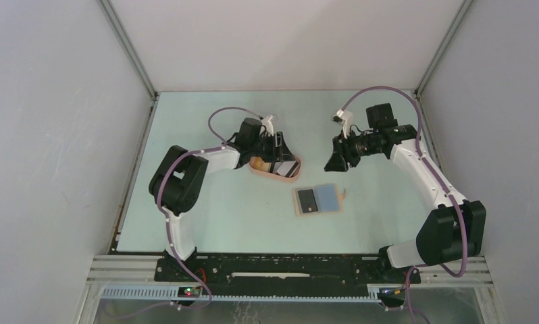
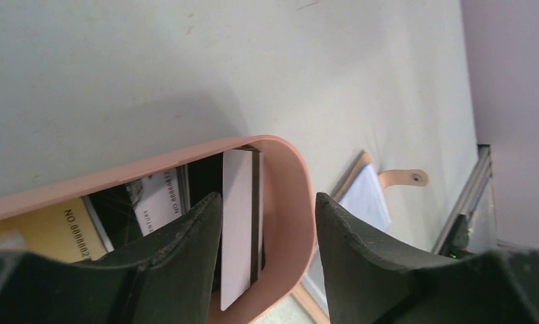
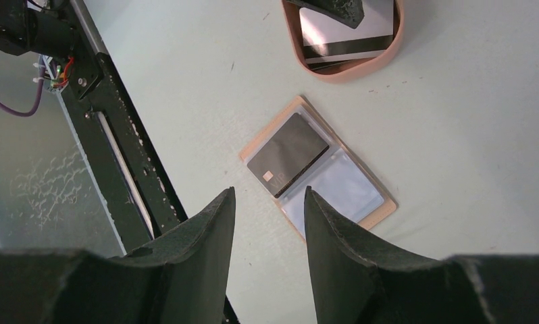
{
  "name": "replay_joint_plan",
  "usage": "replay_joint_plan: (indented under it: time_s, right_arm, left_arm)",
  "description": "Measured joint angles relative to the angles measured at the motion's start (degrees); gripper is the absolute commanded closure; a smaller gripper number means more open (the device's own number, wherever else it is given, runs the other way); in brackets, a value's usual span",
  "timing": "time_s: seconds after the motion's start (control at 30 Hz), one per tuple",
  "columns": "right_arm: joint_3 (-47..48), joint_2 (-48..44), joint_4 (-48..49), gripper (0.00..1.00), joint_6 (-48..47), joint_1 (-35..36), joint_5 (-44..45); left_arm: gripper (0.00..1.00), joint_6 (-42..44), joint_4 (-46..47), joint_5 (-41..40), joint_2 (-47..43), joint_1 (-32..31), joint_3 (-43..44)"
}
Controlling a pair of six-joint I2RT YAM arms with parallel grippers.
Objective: Put the credit cards into the card holder
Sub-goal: Pick up the credit card from the storage box.
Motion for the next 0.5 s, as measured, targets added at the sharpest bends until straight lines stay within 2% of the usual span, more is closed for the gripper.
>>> replay_joint_plan:
  time_s: [0.33, 0.5]
  right_arm:
    - [0.00, 0.00, 0.00, 0.50, 0.00, -0.24, -0.02]
    - [0.00, 0.00, 0.00, 0.50, 0.00, -0.33, -0.09]
  left_arm:
    - [0.44, -2.47, 5.79, 9.05, 1.57, -0.11, -0.02]
    - [0.46, -2.54, 5.92, 10.29, 2.29, -0.48, -0.02]
